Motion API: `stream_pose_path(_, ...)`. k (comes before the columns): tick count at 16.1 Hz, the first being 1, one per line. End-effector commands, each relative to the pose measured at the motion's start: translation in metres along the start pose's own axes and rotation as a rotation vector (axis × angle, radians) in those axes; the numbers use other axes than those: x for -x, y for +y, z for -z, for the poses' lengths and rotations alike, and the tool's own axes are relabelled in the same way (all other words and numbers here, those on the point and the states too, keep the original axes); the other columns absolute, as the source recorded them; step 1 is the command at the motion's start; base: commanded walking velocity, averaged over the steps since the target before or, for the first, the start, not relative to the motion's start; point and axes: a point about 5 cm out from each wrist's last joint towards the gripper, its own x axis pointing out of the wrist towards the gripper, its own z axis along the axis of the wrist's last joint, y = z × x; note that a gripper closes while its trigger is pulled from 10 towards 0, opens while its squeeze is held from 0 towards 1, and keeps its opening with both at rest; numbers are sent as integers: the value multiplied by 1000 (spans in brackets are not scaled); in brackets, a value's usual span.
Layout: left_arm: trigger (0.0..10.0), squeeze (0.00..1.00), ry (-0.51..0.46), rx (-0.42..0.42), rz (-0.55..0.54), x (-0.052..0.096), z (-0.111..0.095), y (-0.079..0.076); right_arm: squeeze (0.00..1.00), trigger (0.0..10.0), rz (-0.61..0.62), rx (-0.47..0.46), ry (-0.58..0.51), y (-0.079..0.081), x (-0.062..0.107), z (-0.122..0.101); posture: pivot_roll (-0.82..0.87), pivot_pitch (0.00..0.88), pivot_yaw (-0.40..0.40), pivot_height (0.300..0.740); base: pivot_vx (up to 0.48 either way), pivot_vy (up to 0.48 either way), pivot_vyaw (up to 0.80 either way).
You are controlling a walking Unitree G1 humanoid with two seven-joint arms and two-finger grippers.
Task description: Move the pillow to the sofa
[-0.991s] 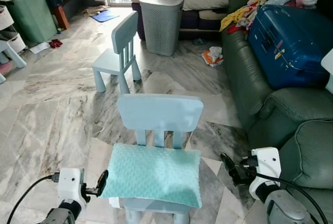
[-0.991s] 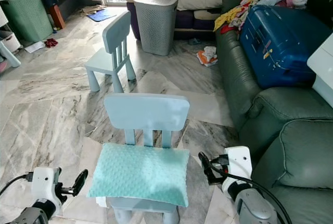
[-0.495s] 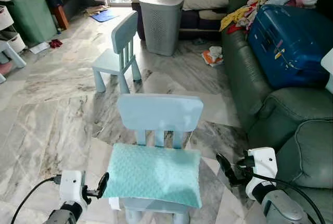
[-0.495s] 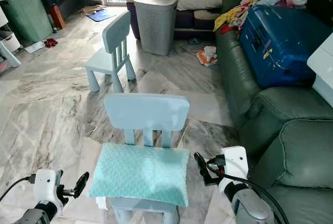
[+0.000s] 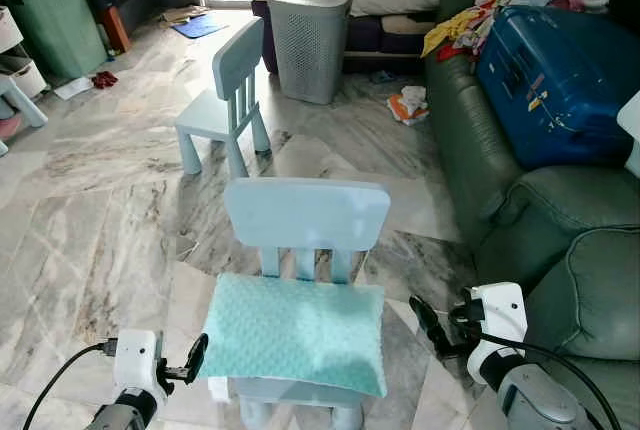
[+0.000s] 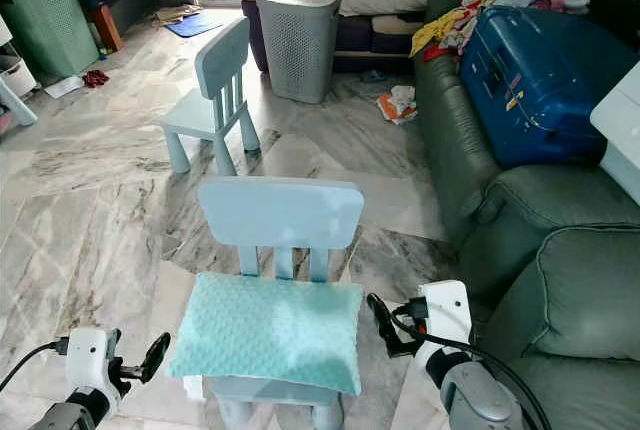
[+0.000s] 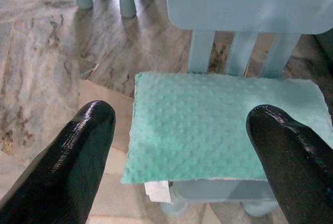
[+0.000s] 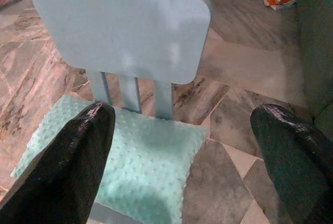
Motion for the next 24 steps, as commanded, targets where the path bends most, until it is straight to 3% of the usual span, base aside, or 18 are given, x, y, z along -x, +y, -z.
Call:
stream_pose_path(1,10000,0,-4,-14,-4,1,-3,2,0,10000,-12,2,-16,2,0,-5,-93,85,12,700,0,0,0)
stream_pose_path(15,10000,0,-50,-29,14,8,-31,-14,0,10000,-22,-7,-19,6,-3,-6,-91,87,14,533,0,0,0)
stream_pose_path(24,10000,0,-30,-53,-13,14,-38,-17,0,10000,-36,1,-25,9,-10,-8,-88,88,14,432,0,0,0)
